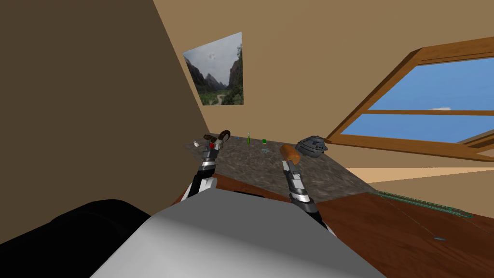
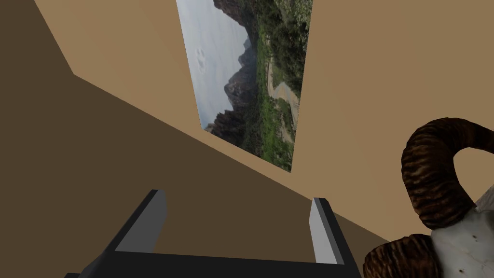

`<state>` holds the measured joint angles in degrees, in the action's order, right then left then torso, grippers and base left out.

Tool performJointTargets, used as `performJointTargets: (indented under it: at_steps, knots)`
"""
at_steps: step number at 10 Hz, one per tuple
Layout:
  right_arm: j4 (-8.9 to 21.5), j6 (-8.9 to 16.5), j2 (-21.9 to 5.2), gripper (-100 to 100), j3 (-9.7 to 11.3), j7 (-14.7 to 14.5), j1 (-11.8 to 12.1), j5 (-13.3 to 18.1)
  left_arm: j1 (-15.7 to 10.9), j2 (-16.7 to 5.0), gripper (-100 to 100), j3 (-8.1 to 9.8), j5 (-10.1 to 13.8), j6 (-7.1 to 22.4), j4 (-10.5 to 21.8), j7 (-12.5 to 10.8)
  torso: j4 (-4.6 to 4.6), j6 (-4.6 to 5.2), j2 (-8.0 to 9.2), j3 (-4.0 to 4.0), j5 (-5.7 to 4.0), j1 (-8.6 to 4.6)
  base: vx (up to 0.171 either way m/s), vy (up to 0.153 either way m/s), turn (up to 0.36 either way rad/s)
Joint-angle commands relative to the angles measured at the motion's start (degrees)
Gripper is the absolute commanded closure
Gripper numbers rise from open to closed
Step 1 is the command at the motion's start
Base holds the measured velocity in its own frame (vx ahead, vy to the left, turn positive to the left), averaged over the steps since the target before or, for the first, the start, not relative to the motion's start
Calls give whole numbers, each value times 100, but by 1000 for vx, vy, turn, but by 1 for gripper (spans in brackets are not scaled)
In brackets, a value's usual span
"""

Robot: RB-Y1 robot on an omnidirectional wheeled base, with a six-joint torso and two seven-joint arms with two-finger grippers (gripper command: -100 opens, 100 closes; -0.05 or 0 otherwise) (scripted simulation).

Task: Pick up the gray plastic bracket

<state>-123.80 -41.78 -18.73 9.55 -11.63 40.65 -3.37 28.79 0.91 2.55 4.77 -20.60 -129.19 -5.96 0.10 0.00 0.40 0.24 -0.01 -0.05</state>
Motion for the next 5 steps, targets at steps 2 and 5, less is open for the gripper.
performJointTargets:
  at_steps: [2,5]
  knots:
    - [294,-239,-405,-100,182,-107,286,24,1,0,0,0,0,0,0,0,-2,0,-11,-6,0,1,-66,1,52]
    - [486,-363,-745,-100,312,-177,484,58,0,0,0,0,0,0,0,0,-2,0,-8,-5,2,7,-71,10,55]
